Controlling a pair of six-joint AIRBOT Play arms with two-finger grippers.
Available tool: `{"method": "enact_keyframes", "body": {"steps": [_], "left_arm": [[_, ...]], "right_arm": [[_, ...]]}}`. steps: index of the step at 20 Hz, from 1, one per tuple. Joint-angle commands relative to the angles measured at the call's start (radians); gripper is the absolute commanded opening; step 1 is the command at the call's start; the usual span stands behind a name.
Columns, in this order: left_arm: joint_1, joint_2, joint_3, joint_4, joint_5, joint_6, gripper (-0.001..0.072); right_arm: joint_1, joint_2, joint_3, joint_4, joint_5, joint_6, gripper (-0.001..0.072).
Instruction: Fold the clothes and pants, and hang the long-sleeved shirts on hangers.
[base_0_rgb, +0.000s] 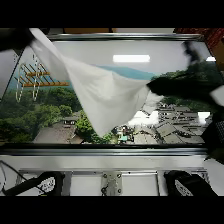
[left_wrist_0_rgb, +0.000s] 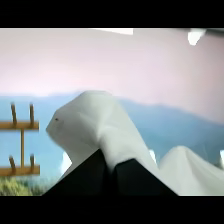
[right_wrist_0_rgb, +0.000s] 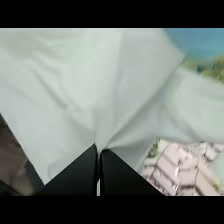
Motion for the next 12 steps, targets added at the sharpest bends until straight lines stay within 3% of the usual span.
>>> {"method": "enact_keyframes", "body": {"steps": [1,7,12], "left_arm": [[0.011,0.212,0.171,-0.001,-0.006,0.005,0.0013],[0.011,0.51,0.077,-0.001,0.072,0.006,0.0013],[0.011,0.647,-0.092,-0.008,0.195,0.005,0.0013]], "right_arm": [[-0.129,0.179,0.201,-0.005,0.081,0.006,0.0019],[-0.351,0.35,0.289,-0.107,0.084,0.167,0.0019],[-0.412,0.374,0.29,-0.257,0.135,0.286,0.0019]]}}
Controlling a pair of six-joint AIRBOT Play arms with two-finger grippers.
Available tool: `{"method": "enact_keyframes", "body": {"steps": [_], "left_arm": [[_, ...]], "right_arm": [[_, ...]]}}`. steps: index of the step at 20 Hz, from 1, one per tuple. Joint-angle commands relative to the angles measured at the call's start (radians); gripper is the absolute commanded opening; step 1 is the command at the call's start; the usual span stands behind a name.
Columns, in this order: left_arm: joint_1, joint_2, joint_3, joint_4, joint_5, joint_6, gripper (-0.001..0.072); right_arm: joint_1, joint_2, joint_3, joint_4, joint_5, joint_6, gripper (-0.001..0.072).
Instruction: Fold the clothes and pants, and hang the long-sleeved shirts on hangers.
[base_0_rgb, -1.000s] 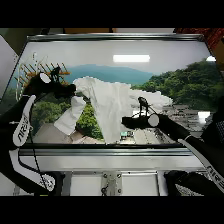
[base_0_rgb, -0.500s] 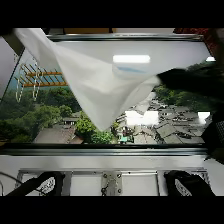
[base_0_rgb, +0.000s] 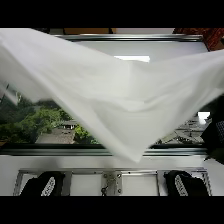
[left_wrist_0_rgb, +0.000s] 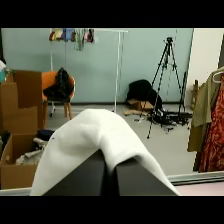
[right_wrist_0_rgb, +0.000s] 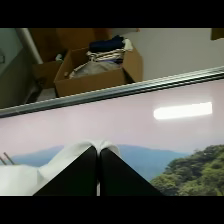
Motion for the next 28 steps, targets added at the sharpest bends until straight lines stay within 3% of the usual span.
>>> {"method": "enact_keyframes", "body": {"steps": [1,7,9,11,12,13,14,15,16,19,21,23,25,27,28], "left_arm": [[0.001,0.077,-0.112,-0.005,0.079,-0.003,0.0013],[-0.026,-0.17,-0.287,-0.005,-0.122,-0.05,0.0013],[-0.08,-0.32,-0.356,-0.003,-0.133,-0.047,0.0013],[-0.142,-0.498,-0.383,-0.003,-0.077,-0.016,0.0013],[-0.168,-0.6,-0.364,-0.002,-0.03,0.021,0.0013],[-0.185,-0.697,-0.317,-0.002,-0.005,0.033,0.0014],[-0.194,-0.8,-0.24,0.002,-0.001,0.031,0.0081],[-0.194,-0.891,-0.147,0.003,-0.027,0.027,0.0448],[-0.188,-0.96,-0.058,0.002,-0.069,0.01,0.0622],[-0.155,-1.056,0.115,0.006,-0.254,0.018,0.0618],[-0.141,-1.038,0.08,0.005,-0.333,0.101,0.0618],[-0.143,-0.983,-0.051,0.005,-0.352,0.225,0.0617],[-0.163,-0.911,-0.229,0.007,-0.35,0.38,0.0616],[-0.198,-0.837,-0.417,0.033,-0.309,0.47,0.0616],[-0.224,-0.803,-0.503,0.091,-0.257,0.47,0.0616]], "right_arm": [[-0.037,0.005,0.007,-0.109,0.056,0.103,0.0019],[-0.034,-0.305,0.007,-0.109,0.173,0.103,0.0019],[-0.032,-0.47,0.007,-0.109,0.12,0.08,0.0019],[-0.033,-0.65,0.007,-0.109,-0.032,0.06,0.0021],[-0.033,-0.724,0.01,-0.101,-0.126,0.044,0.0065],[-0.033,-0.791,0.023,-0.093,-0.198,0.035,0.0314],[-0.034,-0.842,0.045,-0.069,-0.232,0.035,0.0569],[-0.036,-0.871,0.069,-0.051,-0.237,0.031,0.0652],[-0.037,-0.88,0.086,-0.055,-0.237,0.031,0.0652],[-0.038,-0.825,0.091,-0.123,-0.22,-0.035,0.0652],[-0.035,-0.754,0.073,-0.133,-0.157,-0.1,0.0651],[-0.029,-0.648,-0.01,-0.133,-0.105,-0.135,0.062],[-0.019,-0.525,-0.143,-0.132,-0.085,-0.142,0.0493],[-0.01,-0.392,-0.309,-0.127,-0.085,-0.141,0.0495],[-0.01,-0.337,-0.381,-0.114,-0.087,-0.141,0.0494]]}}
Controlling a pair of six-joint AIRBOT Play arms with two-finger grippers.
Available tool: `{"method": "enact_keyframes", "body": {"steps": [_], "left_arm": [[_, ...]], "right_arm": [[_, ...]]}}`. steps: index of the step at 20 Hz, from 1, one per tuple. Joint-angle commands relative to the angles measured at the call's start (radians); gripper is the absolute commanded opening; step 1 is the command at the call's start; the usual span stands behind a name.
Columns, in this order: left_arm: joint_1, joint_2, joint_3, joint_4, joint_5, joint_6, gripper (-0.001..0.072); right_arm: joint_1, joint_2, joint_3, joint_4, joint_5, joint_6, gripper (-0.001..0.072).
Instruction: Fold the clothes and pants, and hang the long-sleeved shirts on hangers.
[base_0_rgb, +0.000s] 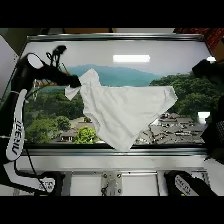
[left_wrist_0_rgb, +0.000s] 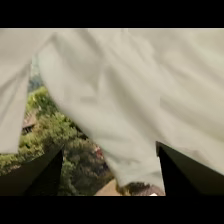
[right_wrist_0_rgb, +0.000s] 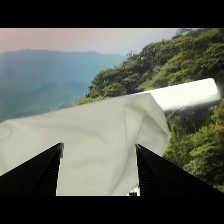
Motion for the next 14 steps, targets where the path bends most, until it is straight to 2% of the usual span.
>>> {"method": "enact_keyframes", "body": {"steps": [1,4,7,9,11,14], "left_arm": [[-0.074,0.118,-0.305,0.152,0.118,0.136,0.0617],[-0.178,0.202,-0.503,0.324,0.301,0.137,0.0618],[-0.245,0.226,-0.615,0.323,0.494,0.159,0.0618],[-0.274,0.224,-0.652,0.324,0.588,0.22,0.0617],[-0.288,0.223,-0.68,0.323,0.639,0.259,0.0618],[-0.283,0.223,-0.713,0.324,0.666,0.27,0.0618]], "right_arm": [[0.008,0.203,-0.247,0.017,0.02,-0.018,0.0494],[0.008,0.299,-0.389,0.035,0.02,0.001,0.0495],[0.008,0.325,-0.448,0.092,0.021,0.001,0.0494],[0.008,0.324,-0.458,0.13,0.021,0.001,0.0494],[0.008,0.324,-0.458,0.145,0.021,0.001,0.0494],[0.008,0.324,-0.458,0.148,0.021,0.001,0.0494]]}}
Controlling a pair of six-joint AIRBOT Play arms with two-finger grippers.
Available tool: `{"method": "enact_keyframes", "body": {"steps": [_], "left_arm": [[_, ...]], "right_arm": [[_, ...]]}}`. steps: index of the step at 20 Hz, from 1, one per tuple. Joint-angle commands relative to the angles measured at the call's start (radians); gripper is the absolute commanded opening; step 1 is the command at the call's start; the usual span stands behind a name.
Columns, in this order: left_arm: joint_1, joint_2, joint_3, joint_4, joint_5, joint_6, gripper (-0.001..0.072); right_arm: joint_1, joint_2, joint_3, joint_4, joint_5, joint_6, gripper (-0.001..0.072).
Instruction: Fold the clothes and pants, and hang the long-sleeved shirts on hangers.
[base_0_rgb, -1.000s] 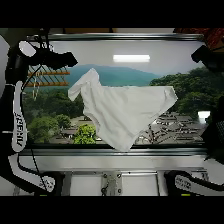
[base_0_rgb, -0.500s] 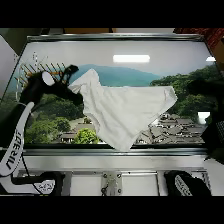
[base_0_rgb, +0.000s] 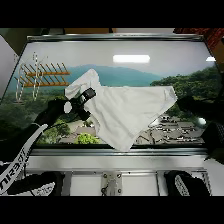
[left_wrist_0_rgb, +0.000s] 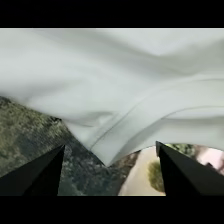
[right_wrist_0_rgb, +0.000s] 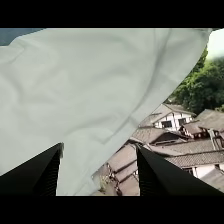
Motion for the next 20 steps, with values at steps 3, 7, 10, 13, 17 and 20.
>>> {"method": "enact_keyframes", "body": {"steps": [3,7,10,13,17,20], "left_arm": [[0.023,-0.008,-0.044,0.008,0.1,0.042,0.0618],[0.047,-0.06,-0.044,0.005,0.127,0.042,0.0618],[0.022,-0.076,-0.044,-0.002,0.174,0.04,0.0618],[-0.001,-0.077,-0.042,-0.002,0.237,-0.006,0.0617],[0.02,-0.077,-0.042,-0.002,0.253,-0.013,0.0617],[0.031,-0.06,-0.042,-0.002,0.194,-0.022,0.0617]], "right_arm": [[0.001,0.004,-0.009,0.034,0.002,0.001,0.0494],[0.001,0.001,-0.009,0.033,0.01,0.001,0.0494],[0.001,0.0,-0.02,0.034,0.019,0.001,0.0494],[0.001,0.001,-0.06,0.034,0.02,0.002,0.0494],[0.001,0.001,-0.136,0.034,0.039,0.027,0.0494],[0.001,0.001,-0.16,0.034,0.039,0.027,0.0494]]}}
